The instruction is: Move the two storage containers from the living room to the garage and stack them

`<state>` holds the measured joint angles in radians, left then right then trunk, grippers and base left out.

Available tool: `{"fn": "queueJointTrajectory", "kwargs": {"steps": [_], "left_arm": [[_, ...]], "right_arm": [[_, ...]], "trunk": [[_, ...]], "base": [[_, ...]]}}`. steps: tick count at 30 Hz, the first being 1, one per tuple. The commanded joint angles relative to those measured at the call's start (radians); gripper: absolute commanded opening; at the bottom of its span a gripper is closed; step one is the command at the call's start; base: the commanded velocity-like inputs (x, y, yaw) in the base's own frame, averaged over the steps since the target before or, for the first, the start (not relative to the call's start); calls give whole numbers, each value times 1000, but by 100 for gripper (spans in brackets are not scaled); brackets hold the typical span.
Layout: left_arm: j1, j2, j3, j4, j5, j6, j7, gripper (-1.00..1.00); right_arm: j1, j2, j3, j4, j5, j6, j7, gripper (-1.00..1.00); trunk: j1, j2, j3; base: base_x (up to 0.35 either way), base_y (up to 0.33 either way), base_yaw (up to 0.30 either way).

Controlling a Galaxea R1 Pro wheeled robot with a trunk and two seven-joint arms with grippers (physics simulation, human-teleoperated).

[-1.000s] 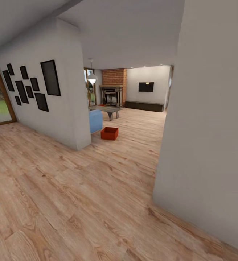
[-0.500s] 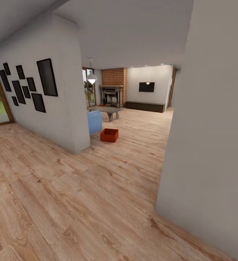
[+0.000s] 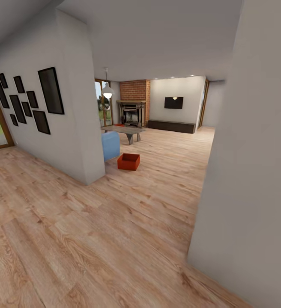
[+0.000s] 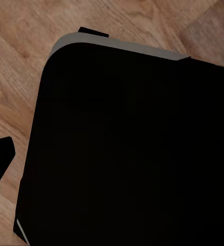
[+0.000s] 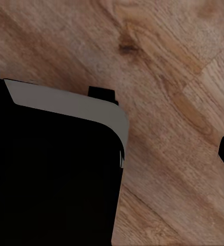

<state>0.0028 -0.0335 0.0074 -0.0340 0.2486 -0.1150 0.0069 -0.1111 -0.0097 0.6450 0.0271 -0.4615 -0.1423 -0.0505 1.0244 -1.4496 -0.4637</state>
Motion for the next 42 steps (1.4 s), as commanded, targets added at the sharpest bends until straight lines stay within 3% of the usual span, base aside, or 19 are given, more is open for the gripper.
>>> {"fn": "queueJointTrajectory", "kwargs": {"steps": [1, 42], "left_arm": [[0, 0, 0, -1, 4, -2, 1, 100], [0, 0, 0, -1, 3, -3, 1, 100]], "right_arm": [[-1, 1, 8, 2, -8, -5, 0, 100], [-1, -5, 11, 3, -9, 0, -1, 100]], "trunk": [[1, 0, -1], [1, 0, -1]], "base": [[322, 5, 0], [322, 103, 0]]}}
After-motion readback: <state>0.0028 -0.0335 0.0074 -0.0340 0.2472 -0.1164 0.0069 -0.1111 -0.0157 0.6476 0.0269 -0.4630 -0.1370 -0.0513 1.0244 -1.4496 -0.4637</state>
